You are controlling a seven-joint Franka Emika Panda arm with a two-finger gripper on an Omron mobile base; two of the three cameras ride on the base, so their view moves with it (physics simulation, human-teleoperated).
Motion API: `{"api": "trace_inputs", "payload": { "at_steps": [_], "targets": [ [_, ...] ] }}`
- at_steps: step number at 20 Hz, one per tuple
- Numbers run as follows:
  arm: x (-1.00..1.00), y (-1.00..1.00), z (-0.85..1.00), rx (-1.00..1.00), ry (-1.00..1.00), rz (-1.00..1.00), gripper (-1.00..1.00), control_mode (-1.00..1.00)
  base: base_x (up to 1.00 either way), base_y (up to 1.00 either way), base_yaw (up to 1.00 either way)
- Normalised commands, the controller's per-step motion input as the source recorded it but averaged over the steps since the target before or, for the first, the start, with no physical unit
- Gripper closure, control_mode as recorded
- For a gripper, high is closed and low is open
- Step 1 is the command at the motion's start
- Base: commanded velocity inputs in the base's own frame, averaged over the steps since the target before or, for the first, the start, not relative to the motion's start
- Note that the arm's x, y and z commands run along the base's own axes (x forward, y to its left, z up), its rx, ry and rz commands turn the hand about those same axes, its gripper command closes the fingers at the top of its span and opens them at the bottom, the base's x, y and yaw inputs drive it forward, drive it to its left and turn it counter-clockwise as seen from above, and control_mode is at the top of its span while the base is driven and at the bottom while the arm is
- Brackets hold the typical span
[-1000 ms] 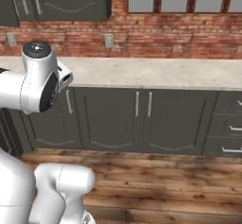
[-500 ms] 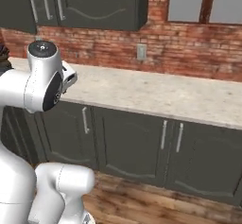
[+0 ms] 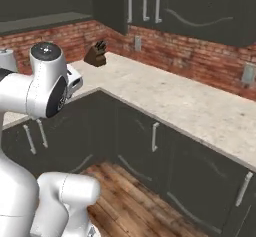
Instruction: Open the cabinet directly in front. Then move the beer and the cup to the dining counter with the jar on it.
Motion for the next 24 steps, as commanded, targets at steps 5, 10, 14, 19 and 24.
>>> {"api": "trace_inputs", "payload": {
  "at_steps": [5, 10, 14, 19, 24],
  "targets": [
    [0.00, 0.00, 0.00, 0.00, 0.00, 0.00, -1.00, 1.00, 0.16, -0.06, 0.78],
    [0.00, 0.00, 0.00, 0.00, 0.00, 0.00, -1.00, 1.00, 0.12, -0.17, 0.76],
    [0.00, 0.00, 0.00, 0.00, 0.00, 0.00, -1.00, 1.00, 0.24, -0.24, 0.68],
    [0.00, 0.00, 0.00, 0.00, 0.00, 0.00, -1.00, 1.00, 0.51, -0.30, 0.30],
    [0.00, 0.00, 0.00, 0.00, 0.00, 0.00, -1.00, 1.00, 0.17, -0.94, 0.07]
  ]
}}
